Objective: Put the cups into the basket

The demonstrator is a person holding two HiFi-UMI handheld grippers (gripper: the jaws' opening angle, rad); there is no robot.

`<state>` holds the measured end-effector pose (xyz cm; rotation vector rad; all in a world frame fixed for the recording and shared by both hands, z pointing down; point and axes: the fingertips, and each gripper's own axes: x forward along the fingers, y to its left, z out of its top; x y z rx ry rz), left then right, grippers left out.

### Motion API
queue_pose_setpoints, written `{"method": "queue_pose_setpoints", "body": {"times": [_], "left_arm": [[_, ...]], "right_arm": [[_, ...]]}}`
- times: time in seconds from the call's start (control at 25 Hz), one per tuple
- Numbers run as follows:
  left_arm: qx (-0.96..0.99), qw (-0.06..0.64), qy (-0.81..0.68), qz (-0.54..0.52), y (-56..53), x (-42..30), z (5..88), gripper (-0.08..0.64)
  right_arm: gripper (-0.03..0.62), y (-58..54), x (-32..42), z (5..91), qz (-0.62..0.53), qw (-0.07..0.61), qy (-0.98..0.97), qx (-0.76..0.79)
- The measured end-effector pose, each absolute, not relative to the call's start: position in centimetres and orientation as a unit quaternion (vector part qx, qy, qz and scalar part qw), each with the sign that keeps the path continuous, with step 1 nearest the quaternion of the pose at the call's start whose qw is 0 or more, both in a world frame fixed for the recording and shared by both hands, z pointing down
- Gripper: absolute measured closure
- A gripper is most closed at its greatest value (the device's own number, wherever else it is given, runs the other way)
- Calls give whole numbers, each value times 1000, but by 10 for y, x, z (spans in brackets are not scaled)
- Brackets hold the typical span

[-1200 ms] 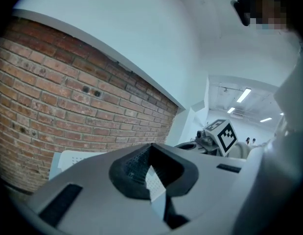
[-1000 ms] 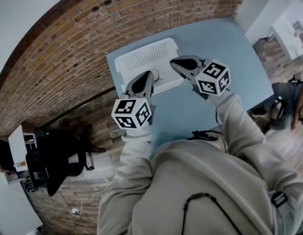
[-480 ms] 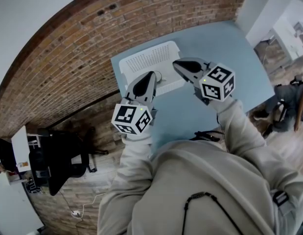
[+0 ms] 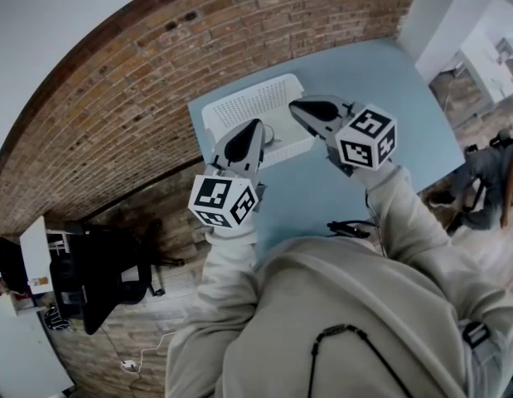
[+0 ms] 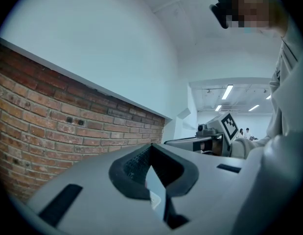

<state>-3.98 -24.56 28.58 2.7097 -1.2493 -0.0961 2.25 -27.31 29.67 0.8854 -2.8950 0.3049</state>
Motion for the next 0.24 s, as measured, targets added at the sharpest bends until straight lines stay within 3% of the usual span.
{"method": "queue_pose_setpoints", "body": {"times": [0.24], "left_arm": [[902,82,-422,-32,-249,-46,287,566]], "right_arm": [[583,-276,15,300,99,56,-951,286]]}}
